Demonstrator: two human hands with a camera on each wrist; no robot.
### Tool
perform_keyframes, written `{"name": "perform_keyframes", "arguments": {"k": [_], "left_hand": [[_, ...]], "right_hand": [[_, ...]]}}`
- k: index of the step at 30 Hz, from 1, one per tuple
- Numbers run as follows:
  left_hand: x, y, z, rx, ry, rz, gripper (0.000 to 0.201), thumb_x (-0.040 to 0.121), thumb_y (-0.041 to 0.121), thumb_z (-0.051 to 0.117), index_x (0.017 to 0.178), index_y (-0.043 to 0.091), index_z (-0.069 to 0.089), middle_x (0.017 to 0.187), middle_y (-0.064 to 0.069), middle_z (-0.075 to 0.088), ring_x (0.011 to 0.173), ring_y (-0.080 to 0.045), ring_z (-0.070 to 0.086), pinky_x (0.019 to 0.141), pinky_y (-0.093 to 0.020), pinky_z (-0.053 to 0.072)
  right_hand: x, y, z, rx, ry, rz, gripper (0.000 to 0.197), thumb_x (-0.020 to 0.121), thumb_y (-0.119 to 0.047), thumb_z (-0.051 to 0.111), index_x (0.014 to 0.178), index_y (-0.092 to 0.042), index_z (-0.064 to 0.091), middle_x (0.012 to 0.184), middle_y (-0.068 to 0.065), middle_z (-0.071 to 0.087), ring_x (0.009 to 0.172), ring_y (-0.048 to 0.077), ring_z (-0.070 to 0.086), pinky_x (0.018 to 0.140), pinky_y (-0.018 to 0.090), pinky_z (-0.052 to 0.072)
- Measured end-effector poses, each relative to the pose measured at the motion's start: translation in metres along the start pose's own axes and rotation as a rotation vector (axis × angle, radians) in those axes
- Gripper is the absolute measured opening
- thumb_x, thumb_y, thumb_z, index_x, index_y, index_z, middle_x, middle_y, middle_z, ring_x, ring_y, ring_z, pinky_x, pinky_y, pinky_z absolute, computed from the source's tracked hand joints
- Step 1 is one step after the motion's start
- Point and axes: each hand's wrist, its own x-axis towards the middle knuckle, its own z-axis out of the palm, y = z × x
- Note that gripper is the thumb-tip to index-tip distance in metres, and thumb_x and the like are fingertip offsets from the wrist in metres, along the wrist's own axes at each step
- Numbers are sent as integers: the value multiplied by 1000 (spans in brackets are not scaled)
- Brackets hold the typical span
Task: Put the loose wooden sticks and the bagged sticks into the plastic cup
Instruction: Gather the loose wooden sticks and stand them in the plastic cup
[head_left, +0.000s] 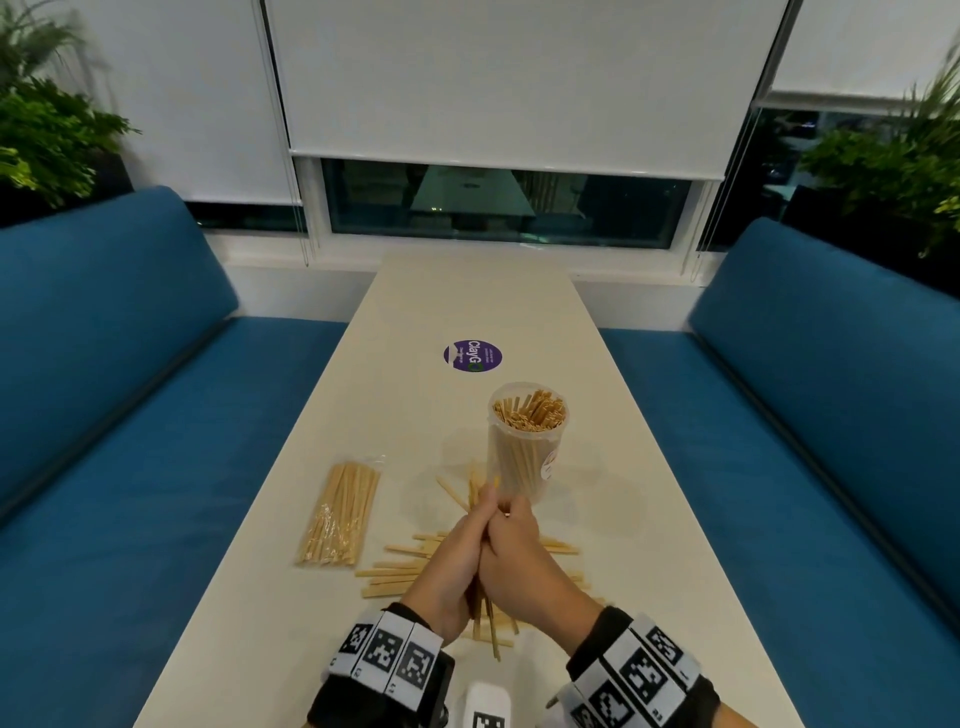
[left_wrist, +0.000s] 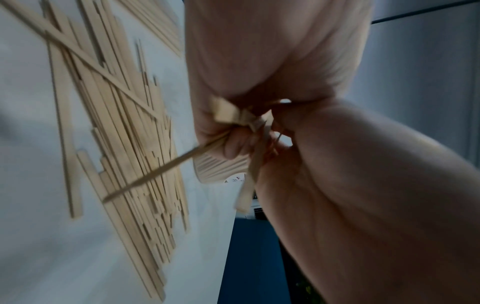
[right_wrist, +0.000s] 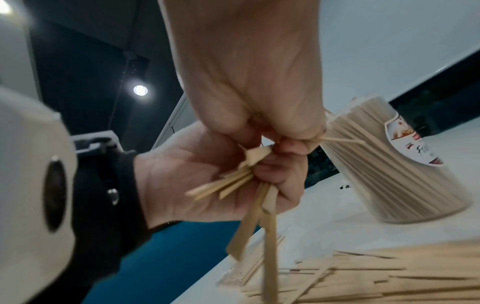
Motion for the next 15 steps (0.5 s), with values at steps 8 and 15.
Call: {"name": "perform_keyframes", "arguments": {"k": [8, 15], "left_hand": [[12, -6, -25, -148, 217, 14, 36, 100, 33, 35, 107, 5, 58, 92, -9, 63, 88, -18, 58, 75, -29, 45], [10, -13, -57, -285, 379, 21, 35, 101, 26, 32, 78, 8, 52, 53, -2, 45, 52, -14, 39, 53, -26, 35]], "right_hand": [[1, -15, -6, 261, -222, 57, 56, 92, -5, 44, 145, -18, 28, 140, 4, 46, 128, 12, 43, 102, 26, 41], [12, -11, 6, 356, -199, 82, 24, 94, -7, 43, 96, -22, 62, 97, -1, 64, 91, 18, 62, 89, 41, 54]]}}
